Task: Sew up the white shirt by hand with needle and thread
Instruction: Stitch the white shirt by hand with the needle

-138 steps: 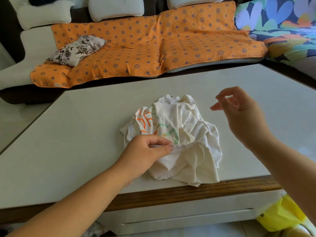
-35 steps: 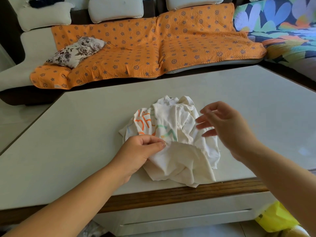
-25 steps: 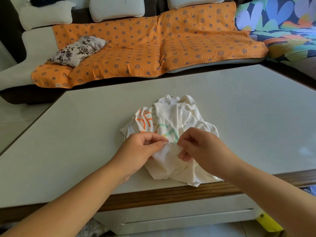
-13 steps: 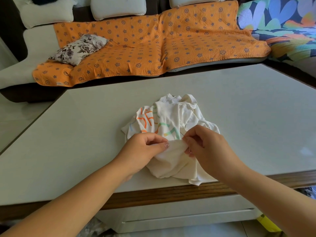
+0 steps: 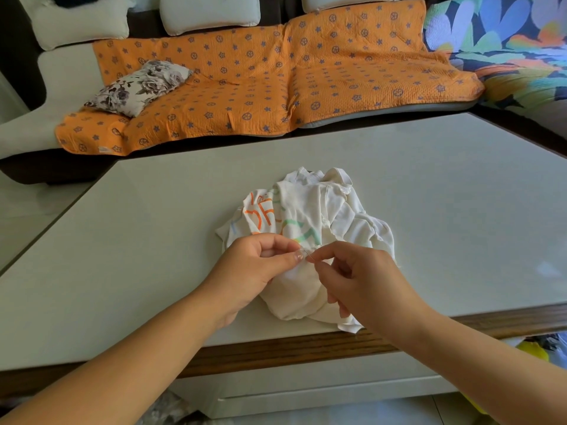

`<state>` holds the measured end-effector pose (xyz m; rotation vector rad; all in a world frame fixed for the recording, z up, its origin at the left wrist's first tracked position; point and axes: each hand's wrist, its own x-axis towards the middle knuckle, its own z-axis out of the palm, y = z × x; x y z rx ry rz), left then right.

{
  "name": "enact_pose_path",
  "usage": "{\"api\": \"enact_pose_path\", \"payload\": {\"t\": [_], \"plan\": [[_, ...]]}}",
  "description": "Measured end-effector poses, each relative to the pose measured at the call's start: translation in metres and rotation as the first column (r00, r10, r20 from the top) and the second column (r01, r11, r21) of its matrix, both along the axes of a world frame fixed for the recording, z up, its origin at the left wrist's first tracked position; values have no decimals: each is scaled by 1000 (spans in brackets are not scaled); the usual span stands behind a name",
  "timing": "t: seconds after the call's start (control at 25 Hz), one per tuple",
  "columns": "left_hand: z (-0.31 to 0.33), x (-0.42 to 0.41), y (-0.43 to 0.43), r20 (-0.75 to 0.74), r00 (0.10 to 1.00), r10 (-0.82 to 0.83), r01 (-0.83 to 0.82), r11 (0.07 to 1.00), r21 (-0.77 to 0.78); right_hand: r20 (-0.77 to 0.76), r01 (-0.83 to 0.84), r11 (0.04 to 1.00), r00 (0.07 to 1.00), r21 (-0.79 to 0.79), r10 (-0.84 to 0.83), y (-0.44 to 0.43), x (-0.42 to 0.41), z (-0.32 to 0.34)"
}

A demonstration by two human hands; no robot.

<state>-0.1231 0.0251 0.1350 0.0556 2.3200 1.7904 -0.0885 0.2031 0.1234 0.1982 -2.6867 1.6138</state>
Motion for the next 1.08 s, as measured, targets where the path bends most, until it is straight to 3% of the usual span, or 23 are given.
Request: {"api": "enact_pose_path", "payload": {"t": [0.36, 0.8, 0.96, 1.08], "plan": [[-1, 1, -1, -7, 1000, 6, -6, 1000, -5, 45, 4, 1000, 999, -7, -4, -1, 0, 1], [-5, 4, 6, -171, 984, -48, 26, 992, -125, 18, 80, 997, 997, 6, -80, -9, -4, 1], [-6, 6, 9, -71, 997, -4, 4, 1000, 5, 53, 72, 991, 996, -112, -67, -12, -1, 3], [-4, 7, 9, -114, 992, -53, 49, 998, -31, 72, 57, 972, 997, -227, -42, -13, -1, 5]]}}
